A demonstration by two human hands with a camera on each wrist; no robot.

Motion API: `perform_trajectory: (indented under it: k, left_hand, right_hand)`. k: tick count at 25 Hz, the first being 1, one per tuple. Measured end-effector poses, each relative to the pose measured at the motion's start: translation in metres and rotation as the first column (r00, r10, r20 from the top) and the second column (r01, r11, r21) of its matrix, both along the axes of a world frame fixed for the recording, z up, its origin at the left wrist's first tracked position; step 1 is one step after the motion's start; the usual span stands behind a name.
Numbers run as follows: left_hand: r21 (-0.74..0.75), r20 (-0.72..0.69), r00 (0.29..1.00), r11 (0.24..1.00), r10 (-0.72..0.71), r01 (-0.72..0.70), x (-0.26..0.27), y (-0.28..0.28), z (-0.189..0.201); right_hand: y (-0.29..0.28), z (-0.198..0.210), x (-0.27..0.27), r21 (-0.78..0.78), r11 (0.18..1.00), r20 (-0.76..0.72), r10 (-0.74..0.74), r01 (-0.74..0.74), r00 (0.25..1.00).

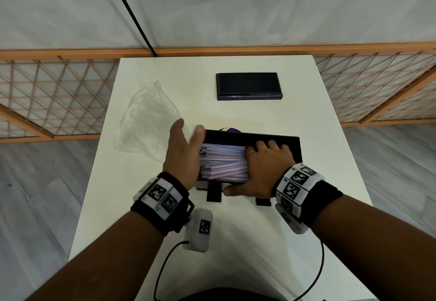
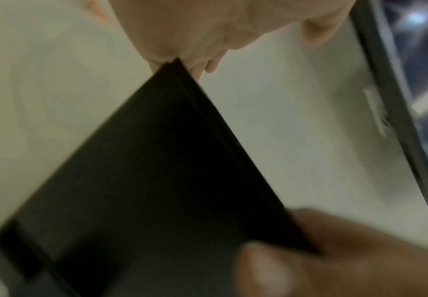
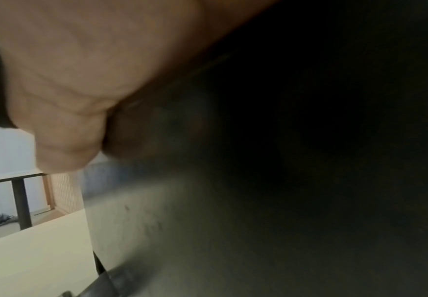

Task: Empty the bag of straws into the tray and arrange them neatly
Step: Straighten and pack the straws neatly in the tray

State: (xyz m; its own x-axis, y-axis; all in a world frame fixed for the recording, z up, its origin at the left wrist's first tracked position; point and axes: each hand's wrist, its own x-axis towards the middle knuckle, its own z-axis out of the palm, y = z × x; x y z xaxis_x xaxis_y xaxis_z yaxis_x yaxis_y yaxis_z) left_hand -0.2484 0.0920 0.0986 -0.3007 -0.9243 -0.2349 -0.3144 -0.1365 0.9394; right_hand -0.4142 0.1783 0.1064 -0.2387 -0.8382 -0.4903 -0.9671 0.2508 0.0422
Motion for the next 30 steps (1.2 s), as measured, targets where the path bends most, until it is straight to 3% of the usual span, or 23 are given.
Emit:
perform_trajectory:
  k: [1,2,3,5,7,8,10,15,19,24,27,30]
  left_hand:
    - [-0.229,0.12,0.989,0.966,-0.091,0.116,0.001,0.006,0.004]
    - [-0.395,0.254,0.944,0.869,-0.209,0.298,0.0,0.01,0.006]
    - [-0.429,0.407,0.849,0.75,-0.337,0.504,-0.005,0.011,0.01]
    - [-0.189,0.669,0.525,0.562,-0.527,0.805,-0.021,0.012,0.018]
    - [0.131,0.808,0.191,0.487,-0.557,0.864,-0.04,0.009,0.022]
    - [0.238,0.83,0.08,0.481,-0.552,0.844,-0.047,0.006,0.021]
    - [0.351,0.824,-0.036,0.459,-0.565,0.816,-0.052,0.005,0.016]
    - [0.393,0.813,-0.09,0.428,-0.575,0.814,-0.045,0.02,0.013]
    - [0.413,0.807,-0.103,0.431,-0.581,0.802,-0.046,0.03,0.021]
    - [0.467,0.778,-0.116,0.445,-0.617,0.764,-0.039,0.033,0.021]
    - [0.49,0.76,-0.141,0.417,-0.635,0.766,-0.037,0.04,0.026]
    - [0.478,0.713,-0.071,0.41,-0.697,0.777,-0.045,0.038,0.039]
  right_hand:
    - [-0.001,0.0,0.0,-0.001,1.0,-0.003,0.005,-0.005,1.0]
    - [-0.001,-0.001,0.0,0.002,1.0,0.003,0.008,-0.008,1.0]
    - [-0.002,-0.002,0.0,0.015,1.0,0.021,0.002,-0.003,1.0]
    - [-0.002,-0.003,-0.002,0.077,0.997,0.071,-0.028,0.022,0.997]
    - [-0.002,-0.002,-0.004,0.125,0.992,0.085,-0.018,0.007,0.996]
    - [-0.002,0.0,-0.004,0.132,0.991,0.089,0.001,-0.013,0.996]
    - [0.0,0.008,-0.005,0.139,0.99,0.126,0.014,-0.032,0.992]
    - [0.011,0.017,-0.007,0.229,0.971,0.246,0.011,-0.069,0.969]
    - [0.019,0.018,0.0,0.193,0.974,0.178,0.081,-0.115,0.981]
    - [0.03,0.008,0.006,0.18,0.982,0.115,0.034,-0.054,0.993]
    - [0.038,0.007,0.008,0.215,0.974,0.094,0.051,-0.07,0.994]
    - [0.035,0.021,0.008,0.264,0.962,0.152,0.021,-0.061,0.988]
